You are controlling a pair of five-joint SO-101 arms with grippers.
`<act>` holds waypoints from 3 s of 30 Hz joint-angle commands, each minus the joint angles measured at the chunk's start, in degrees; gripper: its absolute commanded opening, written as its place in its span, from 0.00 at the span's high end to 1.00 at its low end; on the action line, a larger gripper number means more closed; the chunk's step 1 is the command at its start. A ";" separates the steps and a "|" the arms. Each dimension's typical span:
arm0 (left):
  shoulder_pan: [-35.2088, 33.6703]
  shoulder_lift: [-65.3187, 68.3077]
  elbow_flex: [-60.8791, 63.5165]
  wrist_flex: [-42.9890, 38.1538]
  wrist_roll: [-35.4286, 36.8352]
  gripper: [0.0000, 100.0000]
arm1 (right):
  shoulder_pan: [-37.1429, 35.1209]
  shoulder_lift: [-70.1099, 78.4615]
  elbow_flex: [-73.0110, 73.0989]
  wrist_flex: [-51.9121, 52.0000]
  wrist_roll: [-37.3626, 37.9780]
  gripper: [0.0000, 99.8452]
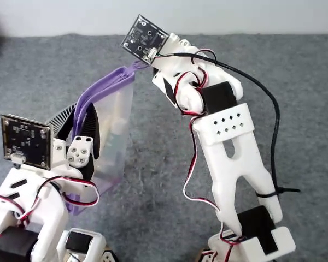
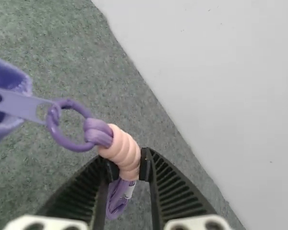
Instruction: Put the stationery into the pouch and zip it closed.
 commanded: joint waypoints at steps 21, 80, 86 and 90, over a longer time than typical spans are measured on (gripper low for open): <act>-1.67 -2.46 -0.66 2.29 0.53 0.81 | -0.48 -7.78 9.32 6.55 2.11 0.99; -12.92 -28.31 14.81 15.82 0.79 0.98 | 12.62 -56.22 30.68 40.31 -25.76 0.99; -12.92 -36.48 26.24 9.67 0.79 0.98 | 14.20 -60.97 37.98 39.60 -36.75 0.99; -12.66 -36.04 28.79 9.41 0.79 0.98 | 19.74 -67.82 45.10 35.38 -44.13 0.99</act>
